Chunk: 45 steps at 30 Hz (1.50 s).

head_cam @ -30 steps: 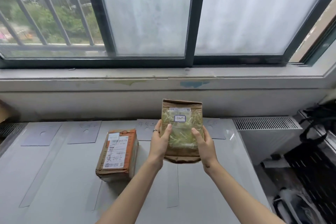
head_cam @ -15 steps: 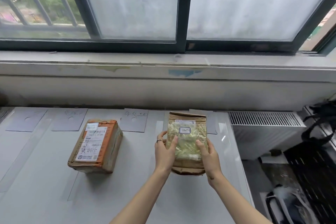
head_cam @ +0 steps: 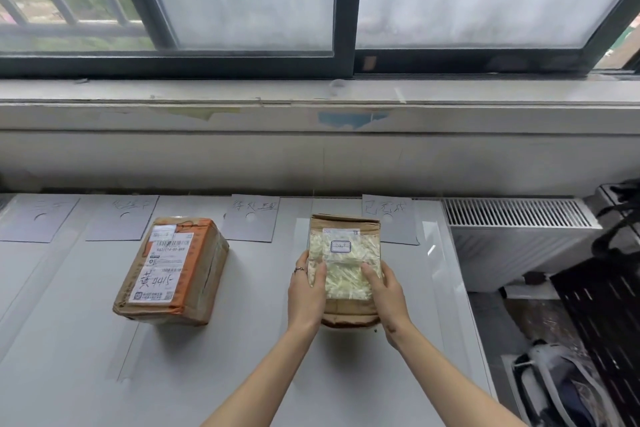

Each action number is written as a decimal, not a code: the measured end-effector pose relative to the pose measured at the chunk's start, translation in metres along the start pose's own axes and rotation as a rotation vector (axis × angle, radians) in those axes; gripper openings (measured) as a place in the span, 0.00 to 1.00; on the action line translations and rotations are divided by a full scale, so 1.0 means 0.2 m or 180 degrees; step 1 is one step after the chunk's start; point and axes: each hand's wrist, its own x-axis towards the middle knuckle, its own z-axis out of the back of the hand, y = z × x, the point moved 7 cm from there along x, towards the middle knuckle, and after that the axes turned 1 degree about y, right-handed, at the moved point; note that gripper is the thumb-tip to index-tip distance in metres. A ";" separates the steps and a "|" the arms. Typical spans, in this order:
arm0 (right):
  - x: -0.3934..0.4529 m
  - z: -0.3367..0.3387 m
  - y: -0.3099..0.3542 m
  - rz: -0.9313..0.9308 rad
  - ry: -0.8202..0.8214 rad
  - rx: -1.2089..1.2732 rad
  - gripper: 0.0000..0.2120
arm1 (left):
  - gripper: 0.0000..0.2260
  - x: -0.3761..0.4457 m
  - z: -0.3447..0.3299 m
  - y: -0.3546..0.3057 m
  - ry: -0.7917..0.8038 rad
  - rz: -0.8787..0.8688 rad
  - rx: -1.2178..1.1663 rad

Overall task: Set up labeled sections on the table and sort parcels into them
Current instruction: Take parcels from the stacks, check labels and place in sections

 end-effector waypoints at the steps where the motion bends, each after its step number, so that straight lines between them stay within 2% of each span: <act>1: 0.01 0.00 -0.01 -0.0009 0.0001 -0.0019 0.47 | 0.22 0.01 0.00 0.01 -0.0006 -0.0013 0.0040; 5: 0.04 -0.02 -0.03 -0.0018 0.0032 -0.0141 0.49 | 0.23 0.04 0.00 0.05 -0.0076 0.0005 0.0262; 8: 0.05 -0.04 -0.04 -0.0034 0.0104 -0.0223 0.47 | 0.24 0.05 0.00 0.09 -0.0083 0.0060 0.0370; 12: 0.06 -0.05 -0.01 -0.0063 0.0149 -0.0229 0.34 | 0.27 0.06 -0.02 0.08 -0.0025 -0.0019 0.0487; 13: 0.08 -0.06 -0.02 -0.0052 0.0156 -0.0235 0.34 | 0.28 0.06 -0.02 0.07 -0.0036 -0.0049 0.0515; 16: 0.09 -0.06 -0.02 -0.0062 0.0163 -0.0232 0.43 | 0.29 0.06 -0.03 0.07 -0.0067 -0.0153 0.0612; 19: 0.09 -0.06 -0.05 -0.0077 0.0185 -0.0271 0.41 | 0.29 0.05 -0.04 0.06 -0.0126 -0.0305 0.0962; 22: 0.09 -0.05 -0.06 -0.0127 0.0192 -0.0333 0.47 | 0.29 0.03 -0.06 0.05 -0.0120 -0.0464 0.1172; 26: 0.06 -0.03 0.00 0.0267 0.0032 -0.1014 0.37 | 0.28 0.00 -0.08 0.04 -0.0154 -0.0729 0.1910; 30: 0.00 -0.02 0.13 0.1249 -0.0401 -0.2255 0.34 | 0.27 -0.02 -0.10 0.03 -0.0100 -0.0992 0.2384; 33: -0.04 -0.07 0.15 0.1747 -0.0422 -0.2806 0.34 | 0.32 -0.03 -0.10 0.03 -0.0006 -0.1115 0.2666; 40: -0.06 -0.13 0.11 0.1828 -0.0370 -0.3277 0.33 | 0.35 -0.04 -0.10 0.01 0.0127 -0.1108 0.2787; 45: -0.11 -0.16 0.19 0.1947 -0.0577 -0.3417 0.33 | 0.34 -0.06 -0.01 -0.05 -0.0030 -0.1177 0.2876</act>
